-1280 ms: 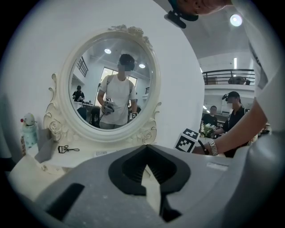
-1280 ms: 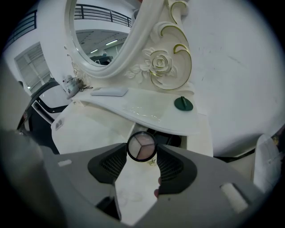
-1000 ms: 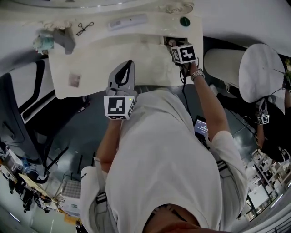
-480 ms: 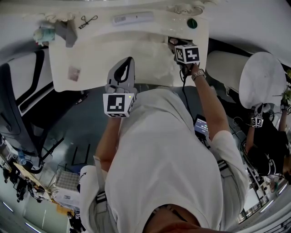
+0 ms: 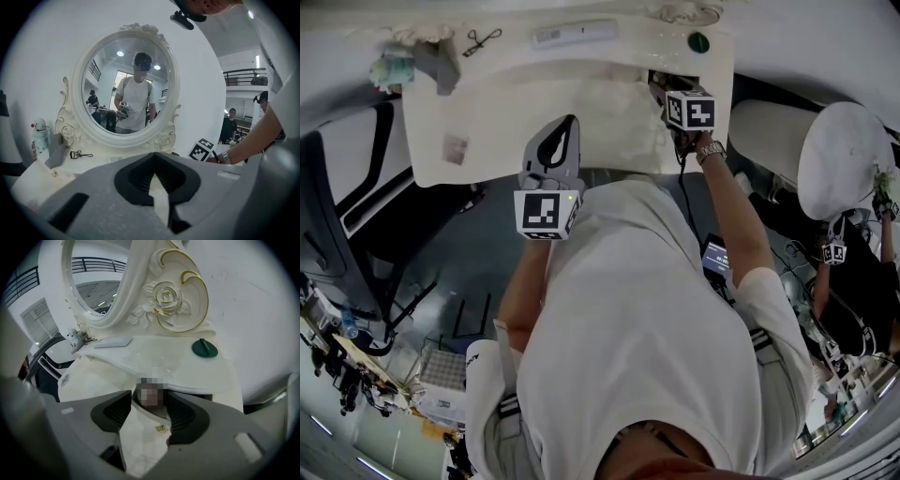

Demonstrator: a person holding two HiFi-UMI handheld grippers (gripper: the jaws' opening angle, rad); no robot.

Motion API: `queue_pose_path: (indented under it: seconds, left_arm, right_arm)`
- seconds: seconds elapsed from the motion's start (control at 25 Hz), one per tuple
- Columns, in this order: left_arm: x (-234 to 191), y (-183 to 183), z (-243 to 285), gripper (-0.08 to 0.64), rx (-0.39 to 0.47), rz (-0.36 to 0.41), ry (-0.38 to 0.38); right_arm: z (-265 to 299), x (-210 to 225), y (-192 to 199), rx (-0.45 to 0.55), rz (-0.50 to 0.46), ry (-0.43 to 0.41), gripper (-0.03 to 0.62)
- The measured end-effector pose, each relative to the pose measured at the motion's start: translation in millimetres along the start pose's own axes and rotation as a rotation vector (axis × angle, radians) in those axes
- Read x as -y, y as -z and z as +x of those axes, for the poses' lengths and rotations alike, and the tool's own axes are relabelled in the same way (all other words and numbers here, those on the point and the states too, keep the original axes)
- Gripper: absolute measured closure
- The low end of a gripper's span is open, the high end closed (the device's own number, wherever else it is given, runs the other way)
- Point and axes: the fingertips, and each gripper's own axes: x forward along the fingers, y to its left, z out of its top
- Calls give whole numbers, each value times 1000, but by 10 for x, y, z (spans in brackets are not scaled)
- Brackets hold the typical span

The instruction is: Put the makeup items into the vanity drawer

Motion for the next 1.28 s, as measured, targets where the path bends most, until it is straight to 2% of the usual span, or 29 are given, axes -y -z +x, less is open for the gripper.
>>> queue_pose_path:
  seconds: [0.12, 0.28, 0.4, 0.64, 0.96, 1.28]
  left_arm:
    - [-1, 8, -27, 554, 0, -1, 3]
    - [-7, 35, -62, 554, 1, 3, 12]
    - [1, 36, -109, 554, 4, 7, 22]
    - [28, 26, -283, 554, 18, 25, 42]
    - [-136, -32, -654, 554, 65, 41, 38]
    - [-154, -161, -1077, 554, 119, 92, 83]
  right_arm:
    - [-42, -13, 7, 26, -1, 10, 378]
    - [-113, -53, -12, 98, 14, 24, 515]
    - [-213, -148, -33, 142, 41, 19, 584]
    - [-562, -489, -147, 245, 33, -1, 586]
    - [-1498, -1172, -463, 519, 3, -5, 586]
    - [-2384, -1834, -211, 678, -10, 21, 586]
